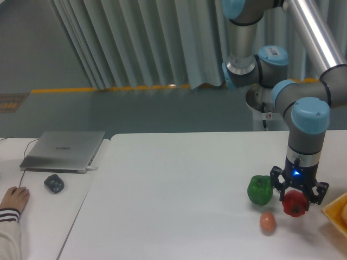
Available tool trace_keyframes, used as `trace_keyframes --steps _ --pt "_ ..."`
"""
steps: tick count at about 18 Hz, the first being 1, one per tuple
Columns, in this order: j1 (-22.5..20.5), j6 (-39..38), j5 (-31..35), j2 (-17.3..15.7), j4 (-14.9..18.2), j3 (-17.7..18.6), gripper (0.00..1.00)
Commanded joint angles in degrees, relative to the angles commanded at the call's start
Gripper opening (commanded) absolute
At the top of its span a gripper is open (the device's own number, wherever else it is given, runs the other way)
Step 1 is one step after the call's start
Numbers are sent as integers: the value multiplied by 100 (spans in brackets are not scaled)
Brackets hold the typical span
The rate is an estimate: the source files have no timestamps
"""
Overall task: Place the red pepper on the table
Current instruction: 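Lower the red pepper onto the table and open the gripper, then raise the open gripper up away from the red pepper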
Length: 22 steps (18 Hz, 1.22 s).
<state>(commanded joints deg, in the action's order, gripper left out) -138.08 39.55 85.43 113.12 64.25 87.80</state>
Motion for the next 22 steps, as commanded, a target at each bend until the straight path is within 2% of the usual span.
trace_keyframes --steps 9,10,14,18,19,22 --pt "17 0 17 35 -26 0 73" --pt "18 9 26 35 -26 0 79" --pt "18 18 26 35 -35 0 91" --pt "18 26 17 26 -35 0 93" --pt "18 44 17 26 -44 0 99" --pt "18 79 -9 0 -61 -26 100"
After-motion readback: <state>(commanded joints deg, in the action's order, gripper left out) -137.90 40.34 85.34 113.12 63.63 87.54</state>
